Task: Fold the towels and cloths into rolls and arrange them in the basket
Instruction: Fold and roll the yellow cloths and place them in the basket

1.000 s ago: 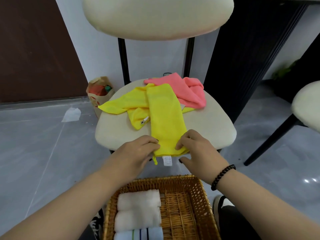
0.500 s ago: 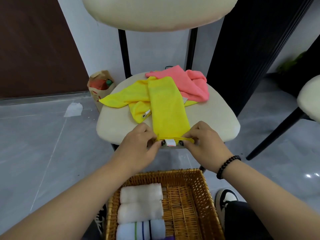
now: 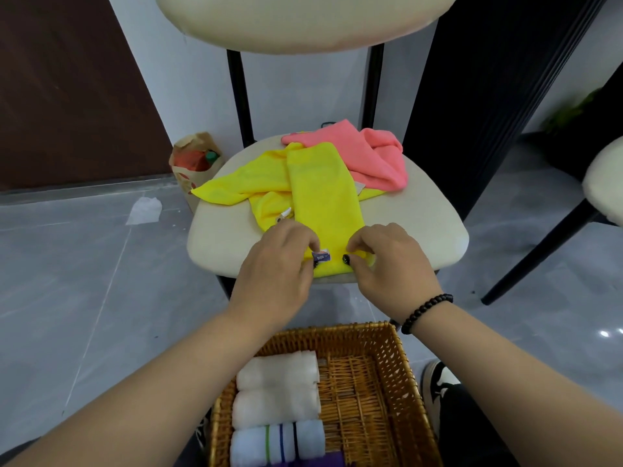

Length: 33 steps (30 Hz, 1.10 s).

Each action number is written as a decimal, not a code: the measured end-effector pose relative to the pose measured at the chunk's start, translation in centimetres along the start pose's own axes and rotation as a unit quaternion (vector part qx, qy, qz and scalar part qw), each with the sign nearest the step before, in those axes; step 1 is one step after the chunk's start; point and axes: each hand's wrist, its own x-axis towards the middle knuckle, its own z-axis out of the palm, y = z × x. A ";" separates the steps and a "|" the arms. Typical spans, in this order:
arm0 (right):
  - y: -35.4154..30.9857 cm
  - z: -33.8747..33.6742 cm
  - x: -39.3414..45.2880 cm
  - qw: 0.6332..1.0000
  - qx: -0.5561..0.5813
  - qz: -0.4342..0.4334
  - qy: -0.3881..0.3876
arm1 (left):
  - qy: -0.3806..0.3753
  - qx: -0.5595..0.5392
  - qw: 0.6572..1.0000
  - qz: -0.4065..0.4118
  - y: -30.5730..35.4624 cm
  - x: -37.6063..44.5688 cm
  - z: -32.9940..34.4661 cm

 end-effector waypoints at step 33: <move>2.9 -1.5 0.3 0.986 -0.065 -0.127 -0.082 | -0.027 0.105 0.991 0.073 -0.9 -0.1 0.4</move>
